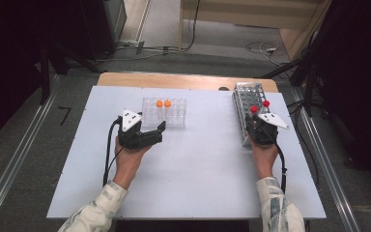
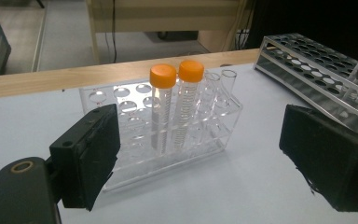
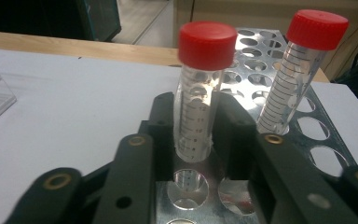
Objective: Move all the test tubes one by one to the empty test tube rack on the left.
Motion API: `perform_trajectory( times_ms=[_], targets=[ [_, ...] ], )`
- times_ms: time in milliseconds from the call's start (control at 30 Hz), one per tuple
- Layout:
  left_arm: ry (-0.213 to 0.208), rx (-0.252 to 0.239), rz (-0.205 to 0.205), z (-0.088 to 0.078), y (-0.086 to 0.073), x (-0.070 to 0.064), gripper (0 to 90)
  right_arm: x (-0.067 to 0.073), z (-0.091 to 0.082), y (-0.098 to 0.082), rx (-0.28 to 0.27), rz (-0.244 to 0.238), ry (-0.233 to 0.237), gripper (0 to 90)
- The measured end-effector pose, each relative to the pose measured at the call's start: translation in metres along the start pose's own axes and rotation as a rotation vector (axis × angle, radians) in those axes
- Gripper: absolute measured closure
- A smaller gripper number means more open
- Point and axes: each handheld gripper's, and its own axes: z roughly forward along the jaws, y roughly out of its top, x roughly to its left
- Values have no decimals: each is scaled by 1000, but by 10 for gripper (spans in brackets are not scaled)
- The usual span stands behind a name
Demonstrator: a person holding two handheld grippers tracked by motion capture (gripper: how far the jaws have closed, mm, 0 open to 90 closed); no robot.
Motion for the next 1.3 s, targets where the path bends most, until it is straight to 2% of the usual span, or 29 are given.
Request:
perform_trajectory(
  times_ms=[167,500,633,900,1100,1300],
  targets=[
    [1,-4,-6,-1,0,0,127,-1,-5,4,-27,-2,-1,711],
    [8,1,-8,-1,0,2,126,-2,-25,32,-86,-36,3,711],
    [5,-5,-16,-2,1,1,126,1,-35,38,-110,-38,19,712],
    [2,-2,-22,-3,2,1,128,22,-44,40,-132,-63,85,712],
    [5,-17,-30,-5,3,0,128,40,-44,40,-134,-71,136,713],
    [-3,-13,-30,-6,4,0,128,62,-41,37,-126,-88,180,713]
  ],
)
